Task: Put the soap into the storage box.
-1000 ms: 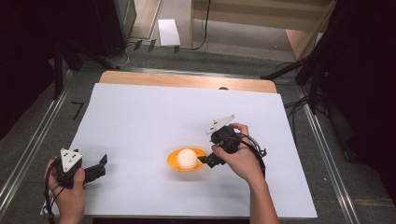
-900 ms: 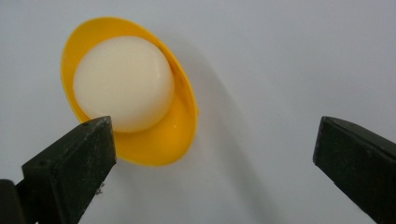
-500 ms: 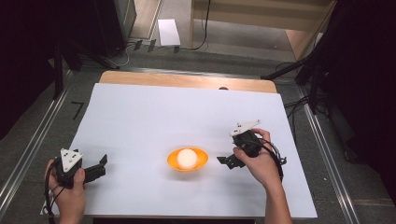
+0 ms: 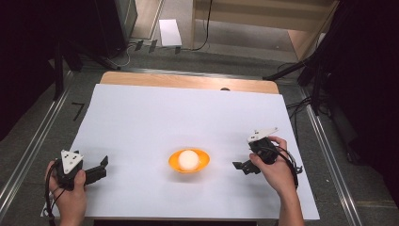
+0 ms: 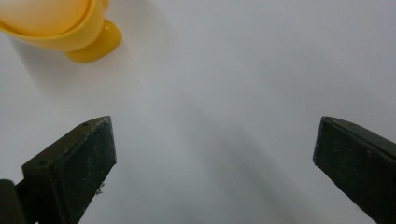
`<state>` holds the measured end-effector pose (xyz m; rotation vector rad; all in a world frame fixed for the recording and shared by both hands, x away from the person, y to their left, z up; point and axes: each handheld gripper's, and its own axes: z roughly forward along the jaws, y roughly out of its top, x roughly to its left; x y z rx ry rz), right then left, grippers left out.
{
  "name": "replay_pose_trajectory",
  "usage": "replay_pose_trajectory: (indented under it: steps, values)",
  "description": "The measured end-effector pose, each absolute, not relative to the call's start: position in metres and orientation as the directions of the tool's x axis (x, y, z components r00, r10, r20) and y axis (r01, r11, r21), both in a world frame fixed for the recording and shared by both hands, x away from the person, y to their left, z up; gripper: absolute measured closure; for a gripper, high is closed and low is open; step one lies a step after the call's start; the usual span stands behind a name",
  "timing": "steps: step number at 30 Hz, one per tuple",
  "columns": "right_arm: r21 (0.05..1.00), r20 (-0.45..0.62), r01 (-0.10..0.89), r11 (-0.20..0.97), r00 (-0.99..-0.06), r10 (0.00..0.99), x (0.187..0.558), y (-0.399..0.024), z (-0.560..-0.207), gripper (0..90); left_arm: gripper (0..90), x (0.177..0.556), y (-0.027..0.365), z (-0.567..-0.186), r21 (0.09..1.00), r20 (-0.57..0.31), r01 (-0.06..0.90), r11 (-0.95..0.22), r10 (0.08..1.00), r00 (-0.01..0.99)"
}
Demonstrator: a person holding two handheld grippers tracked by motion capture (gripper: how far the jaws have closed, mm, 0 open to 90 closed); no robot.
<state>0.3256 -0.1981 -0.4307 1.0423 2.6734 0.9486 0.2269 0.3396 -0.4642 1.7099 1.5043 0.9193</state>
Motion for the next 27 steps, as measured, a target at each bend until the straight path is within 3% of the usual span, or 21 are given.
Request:
replay_pose_trajectory:
  steps: [27]
  values:
    - [0.642,0.15,0.662,0.387,-0.604,0.783,0.293,-0.295,-0.464,0.0,4.8,0.227,0.339,-0.464,0.846,0.078,0.521,-0.111,0.993,0.085]
